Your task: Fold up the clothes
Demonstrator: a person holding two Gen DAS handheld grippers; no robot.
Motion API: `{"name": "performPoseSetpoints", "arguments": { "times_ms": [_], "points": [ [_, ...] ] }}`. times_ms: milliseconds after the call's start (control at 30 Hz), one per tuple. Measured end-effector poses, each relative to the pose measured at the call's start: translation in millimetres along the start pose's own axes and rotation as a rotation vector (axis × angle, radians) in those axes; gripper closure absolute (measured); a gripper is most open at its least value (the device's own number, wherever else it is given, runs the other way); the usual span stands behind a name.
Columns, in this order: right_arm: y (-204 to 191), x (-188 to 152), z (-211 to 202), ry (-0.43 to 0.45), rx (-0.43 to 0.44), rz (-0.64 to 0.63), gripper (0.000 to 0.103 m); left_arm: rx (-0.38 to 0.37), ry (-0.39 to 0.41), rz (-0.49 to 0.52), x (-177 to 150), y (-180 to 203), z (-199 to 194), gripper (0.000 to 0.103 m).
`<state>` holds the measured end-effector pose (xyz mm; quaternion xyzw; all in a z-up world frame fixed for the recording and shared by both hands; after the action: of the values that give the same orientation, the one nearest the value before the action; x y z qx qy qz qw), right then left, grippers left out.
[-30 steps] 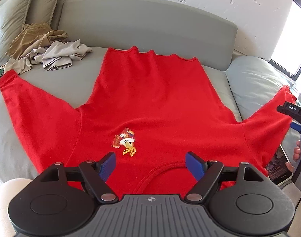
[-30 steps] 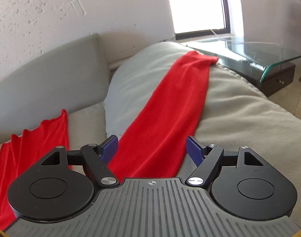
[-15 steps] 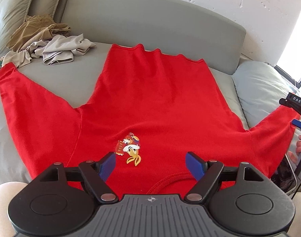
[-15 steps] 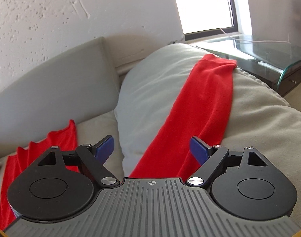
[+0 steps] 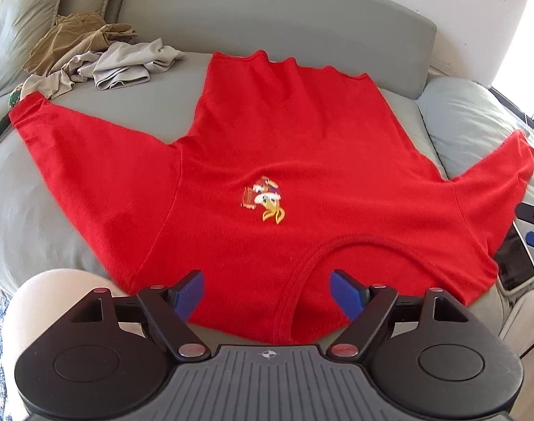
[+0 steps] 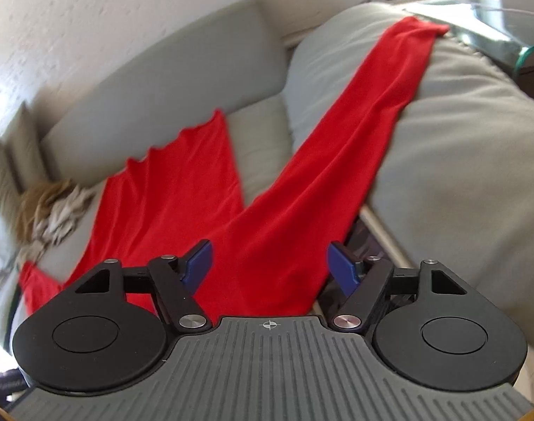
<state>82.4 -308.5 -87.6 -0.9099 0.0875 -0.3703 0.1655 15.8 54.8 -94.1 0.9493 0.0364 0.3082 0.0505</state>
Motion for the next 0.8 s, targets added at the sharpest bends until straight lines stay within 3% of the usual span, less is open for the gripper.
{"name": "performPoseSetpoints", "arguments": {
  "times_ms": [67,167,300,500,533,633,800],
  "points": [
    [-15.1,-18.9,2.2,-0.069,0.054,-0.07,0.041,-0.001,-0.001,0.049,-10.2,3.0,-4.0,0.025],
    [-36.4,-39.4,-0.1,-0.143,0.127,-0.175,0.043,-0.008,0.007,0.151,-19.8,11.2,-7.8,0.025],
    [-68.7,-62.4,-7.6,-0.176,0.159,-0.451,0.043,0.062,0.0,0.33,-31.3,26.6,-5.9,0.025],
    [-90.2,-85.6,-8.8,-0.185,0.072,-0.711,0.045,0.206,-0.076,0.528,-50.8,36.2,9.8,0.027],
    [-91.7,-90.1,-7.9,-0.184,0.045,-0.75,0.045,0.231,-0.06,0.55,-51.4,36.4,11.1,0.027],
    [-95.7,-100.7,-5.2,-0.155,-0.023,-0.847,0.049,0.243,-0.026,0.575,-48.3,36.1,13.3,0.025],
    [-102.8,-96.7,-0.6,-0.082,-0.048,-0.879,0.059,0.223,0.031,0.649,-45.7,43.3,11.8,0.03]
  ]
}}
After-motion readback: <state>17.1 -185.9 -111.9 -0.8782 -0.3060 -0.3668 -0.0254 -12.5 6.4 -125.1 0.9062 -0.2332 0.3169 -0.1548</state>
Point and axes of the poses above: each gripper's, at about its wrist camera, not at the fingertips, and z roughly the way its jaws point, y to its right, x to its top, the point moved 2 cm from there along z, roughly the way its jaws point, and after that the axes turned 1 degree about -y, right-handed, at the moved point
